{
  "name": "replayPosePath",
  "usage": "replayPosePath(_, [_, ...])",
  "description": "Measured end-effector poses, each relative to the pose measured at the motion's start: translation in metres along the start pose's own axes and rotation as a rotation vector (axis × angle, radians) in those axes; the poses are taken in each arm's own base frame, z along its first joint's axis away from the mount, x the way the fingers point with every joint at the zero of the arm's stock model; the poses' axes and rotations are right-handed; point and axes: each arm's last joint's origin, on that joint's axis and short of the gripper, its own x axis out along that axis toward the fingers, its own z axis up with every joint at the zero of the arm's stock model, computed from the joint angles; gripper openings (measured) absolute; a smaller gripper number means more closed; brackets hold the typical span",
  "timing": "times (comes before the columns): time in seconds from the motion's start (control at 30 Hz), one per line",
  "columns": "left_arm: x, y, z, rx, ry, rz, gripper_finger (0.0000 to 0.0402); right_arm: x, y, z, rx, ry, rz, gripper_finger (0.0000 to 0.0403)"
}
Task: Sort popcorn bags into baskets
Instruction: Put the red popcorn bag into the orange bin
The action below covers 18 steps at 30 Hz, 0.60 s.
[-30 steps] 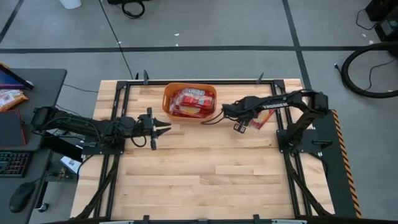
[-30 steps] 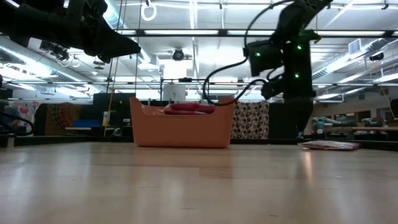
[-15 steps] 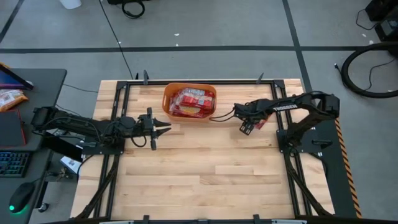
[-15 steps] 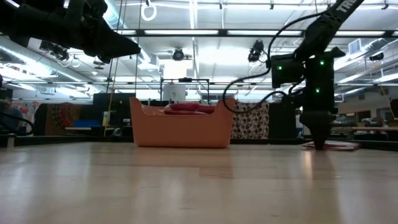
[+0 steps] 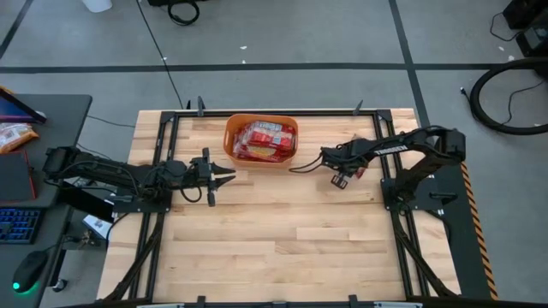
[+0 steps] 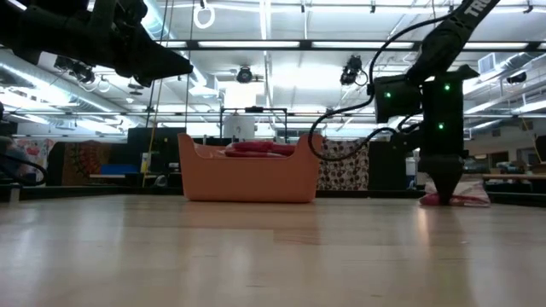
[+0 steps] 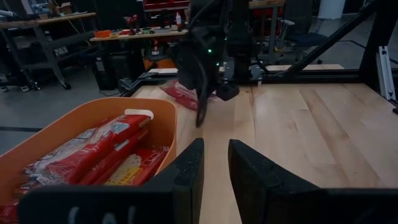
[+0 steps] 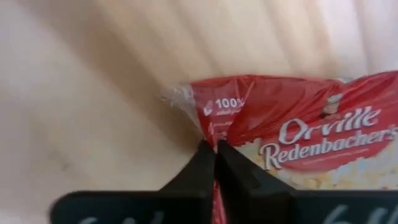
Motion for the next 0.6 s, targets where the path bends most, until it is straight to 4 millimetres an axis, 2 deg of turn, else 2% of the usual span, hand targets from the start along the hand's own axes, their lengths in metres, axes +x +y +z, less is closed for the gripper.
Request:
replayPosePath(0.07, [0.0,0.0,0.0,0.0,0.0,0.0,0.0078,-0.008,0.006,0.003,-0.027,0.002,0.017,0.0008])
replayPosePath(0.23, [0.0,0.0,0.0,0.001,0.0,0.0,0.0078,-0.046,0.02,0.02,-0.088,-0.081,-0.017,0.0014])
replayPosePath(0.4, [0.0,0.0,0.0,0.001,0.0,0.0,0.0078,-0.101,0.036,0.039,-0.13,-0.251,-0.041,0.0005])
replayPosePath(0.6, [0.0,0.0,0.001,-0.002,-0.01,0.0,0.0078,-0.167,0.048,0.056,-0.194,-0.539,-0.133,0.0007])
